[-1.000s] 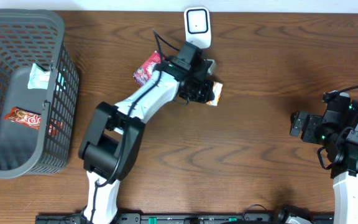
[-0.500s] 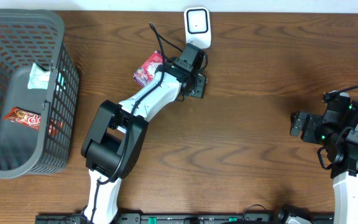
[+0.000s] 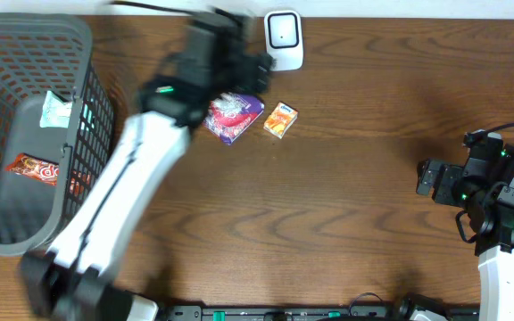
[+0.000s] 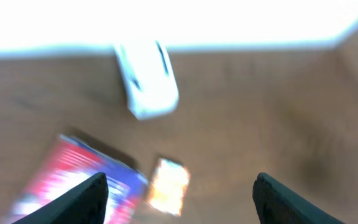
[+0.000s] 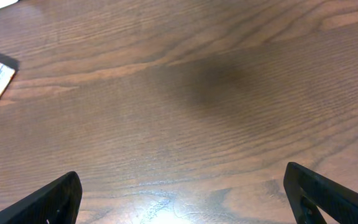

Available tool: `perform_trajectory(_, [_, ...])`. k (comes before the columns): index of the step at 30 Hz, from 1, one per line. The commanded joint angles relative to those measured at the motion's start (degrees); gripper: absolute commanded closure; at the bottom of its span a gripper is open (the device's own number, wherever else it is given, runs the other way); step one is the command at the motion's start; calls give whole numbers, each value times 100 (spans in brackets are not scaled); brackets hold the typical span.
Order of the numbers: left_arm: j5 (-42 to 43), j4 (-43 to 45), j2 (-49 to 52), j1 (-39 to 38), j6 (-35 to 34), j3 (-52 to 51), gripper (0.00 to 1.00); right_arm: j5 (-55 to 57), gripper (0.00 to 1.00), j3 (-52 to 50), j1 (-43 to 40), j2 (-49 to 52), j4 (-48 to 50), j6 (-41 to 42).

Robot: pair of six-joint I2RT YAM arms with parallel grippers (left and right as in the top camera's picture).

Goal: Scan the item barcode
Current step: 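Release the Kleenex pack onto the table beside the soap pack, then reach the left gripper into the basket and grasp the red chocolate bar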

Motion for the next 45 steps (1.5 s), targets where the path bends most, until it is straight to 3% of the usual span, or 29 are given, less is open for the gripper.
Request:
perform_trajectory(1, [-417,-44,-588,750,-13,42,25,26,1,90,-24,11,-11,52])
perform_trajectory(2, [-557,-70,-743,1025,-13,42,19,26,1,90,-24,11,-11,52])
perform_trajectory(5, [-704,-251,-1034,1847,-17,39,16,26,1,90,-24,11,-11,52])
perform_trajectory(10, [-789,-807,-1078,3362,-715,39,15,26,1,90,-24,11,-11,52])
perform_trajectory(17, [-1873,-2044,-619,4564,-1517,33,15,26,1,90,-24,11,-11,52])
perform_trajectory(24, [-3241,-2603,238,4841,-2367,-72,15,26,1,90,-24,11,-11,52])
perform_trajectory(35, [-3130,-2581,2109,4911,-2739,-92,15,26,1,90,-24,11,-11,52])
perform_trajectory(45, [-2638,-2387,3034,4911,-2730,-92,15,26,1,90,-24,11,-11,52])
